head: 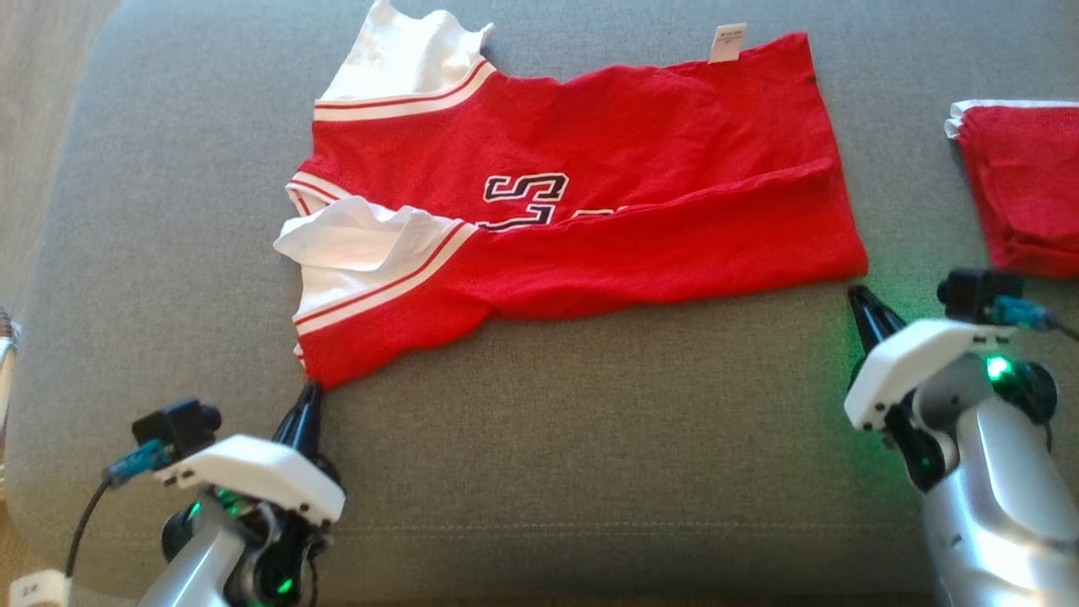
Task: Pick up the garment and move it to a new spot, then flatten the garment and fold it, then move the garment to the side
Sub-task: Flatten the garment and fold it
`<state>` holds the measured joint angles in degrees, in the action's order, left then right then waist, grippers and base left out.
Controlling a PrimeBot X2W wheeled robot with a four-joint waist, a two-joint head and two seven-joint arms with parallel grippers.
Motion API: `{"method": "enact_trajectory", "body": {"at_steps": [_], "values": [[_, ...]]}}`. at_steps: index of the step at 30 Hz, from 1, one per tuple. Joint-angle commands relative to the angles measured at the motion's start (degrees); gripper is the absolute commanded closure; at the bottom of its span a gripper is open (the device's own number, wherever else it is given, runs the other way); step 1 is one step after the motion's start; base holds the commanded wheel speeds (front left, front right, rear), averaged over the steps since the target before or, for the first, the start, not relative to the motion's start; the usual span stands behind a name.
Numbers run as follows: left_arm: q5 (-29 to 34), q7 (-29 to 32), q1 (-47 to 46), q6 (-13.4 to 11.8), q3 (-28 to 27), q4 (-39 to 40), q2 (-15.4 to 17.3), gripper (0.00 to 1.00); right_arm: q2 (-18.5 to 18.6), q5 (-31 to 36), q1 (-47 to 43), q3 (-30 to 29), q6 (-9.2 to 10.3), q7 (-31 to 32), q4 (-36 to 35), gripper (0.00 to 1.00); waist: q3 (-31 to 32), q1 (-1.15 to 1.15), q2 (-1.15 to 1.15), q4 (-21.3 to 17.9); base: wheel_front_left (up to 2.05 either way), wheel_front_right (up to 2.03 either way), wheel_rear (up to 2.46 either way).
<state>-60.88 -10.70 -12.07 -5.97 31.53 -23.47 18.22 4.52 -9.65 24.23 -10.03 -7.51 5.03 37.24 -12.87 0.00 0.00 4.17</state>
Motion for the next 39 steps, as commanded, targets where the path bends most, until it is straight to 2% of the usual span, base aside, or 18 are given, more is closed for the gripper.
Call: {"method": "enact_trajectory", "body": {"at_steps": [1, 7, 12, 13, 14, 15, 19, 23, 24, 25, 26, 30, 32, 39], "values": [[0.21, -0.65, -0.89, 0.27, -1.90, 1.76, 2.10, 1.00, 0.34, -0.50, 0.04, 1.35, 0.02, -0.07, -2.28, 1.00, 0.45, 0.00, 0.00, 0.02, 0.00, 0.00, 0.00], [0.13, -0.56, 1.93, 0.08, -2.30, 3.74, 4.62, 1.00, 1.16, -2.95, -4.85, 2.15, 0.02, 1.13, -7.57, 1.00, 2.65, 0.00, 0.00, -0.28, 0.00, 0.00, 0.00], [0.09, -0.68, 3.46, -0.90, -2.57, 4.99, 5.40, 1.00, 1.27, -4.40, -7.08, 1.65, 0.02, 1.92, -11.24, 1.00, 3.90, 0.00, 0.00, -0.36, 0.00, 0.00, 0.00], [0.18, -0.74, 3.62, -1.15, -2.58, 5.16, 5.46, 1.00, 1.15, -4.46, -7.01, 1.00, 0.02, 1.67, -11.52, 0.84, 4.07, 0.00, 0.00, -0.28, 0.00, 0.00, 0.00], [0.29, -0.82, 3.76, -1.37, -2.57, 5.30, 5.49, 1.00, 1.02, -4.33, -6.86, 0.69, 0.02, 1.70, -11.48, 0.04, 4.22, 0.00, 0.00, -0.19, 0.00, 0.00, 0.00], [0.37, -0.83, 3.87, -1.51, -2.51, 5.40, 5.52, 1.00, 0.81, -4.33, -6.56, 0.49, 0.02, 1.74, -11.33, 0.00, 4.34, 0.00, 0.00, -0.10, 0.00, 0.00, 0.00], [0.61, -0.75, 3.77, -1.78, -2.17, 5.84, 5.36, 1.00, 0.10, -4.24, -4.04, 0.07, 0.02, 1.81, -9.19, 0.00, 4.23, 0.00, 0.00, 0.41, 0.00, 0.00, 0.00], [0.55, -0.71, 2.44, -1.63, -1.70, 6.83, 3.83, 1.00, 0.13, -3.34, -0.40, 0.06, 0.02, 1.08, -5.20, 0.00, 3.18, 0.00, 0.00, 1.33, 0.00, 0.00, 0.00], [0.48, -0.62, 2.07, -1.78, -1.62, 6.99, 3.40, 0.67, 0.21, -2.98, 0.51, 0.00, 0.02, 0.94, -4.16, 0.00, 2.74, 0.00, 0.00, 1.59, 0.00, 0.00, 0.00], [0.60, -0.56, 1.66, -1.95, -1.46, 7.17, 3.07, 0.05, 0.37, -2.60, 1.45, -0.12, 0.02, 0.79, -3.14, 0.00, 2.23, 0.00, 0.00, 1.82, 0.00, 0.00, 0.00], [0.75, -0.53, 1.24, -2.10, -1.30, 7.35, 2.77, 0.00, 0.59, -2.21, 2.41, -0.28, 0.02, 0.58, -2.13, 0.00, 1.67, 0.00, 0.00, 2.06, 0.00, 0.00, 0.00], [1.50, -0.73, -0.46, -2.36, -0.79, 8.01, 1.78, 0.00, 1.35, -0.11, 6.03, -1.00, 0.02, 0.02, 1.73, 0.02, -0.84, 0.00, 0.00, 2.82, 0.00, 0.00, 0.00], [1.74, -0.76, -1.24, -2.23, -0.49, 8.02, 1.30, 0.00, 1.67, 0.56, 7.56, -0.97, 0.02, -0.12, 3.76, 0.99, -1.89, 0.00, 0.00, 3.13, 0.00, 0.00, 0.00], [2.34, -0.56, -3.76, -2.26, 0.10, 5.36, 0.15, 0.00, 1.88, 1.59, 10.51, -0.18, 0.02, -1.81, 7.89, 1.00, -3.54, 0.00, 0.00, 3.28, 0.00, 0.00, 0.00]]}}
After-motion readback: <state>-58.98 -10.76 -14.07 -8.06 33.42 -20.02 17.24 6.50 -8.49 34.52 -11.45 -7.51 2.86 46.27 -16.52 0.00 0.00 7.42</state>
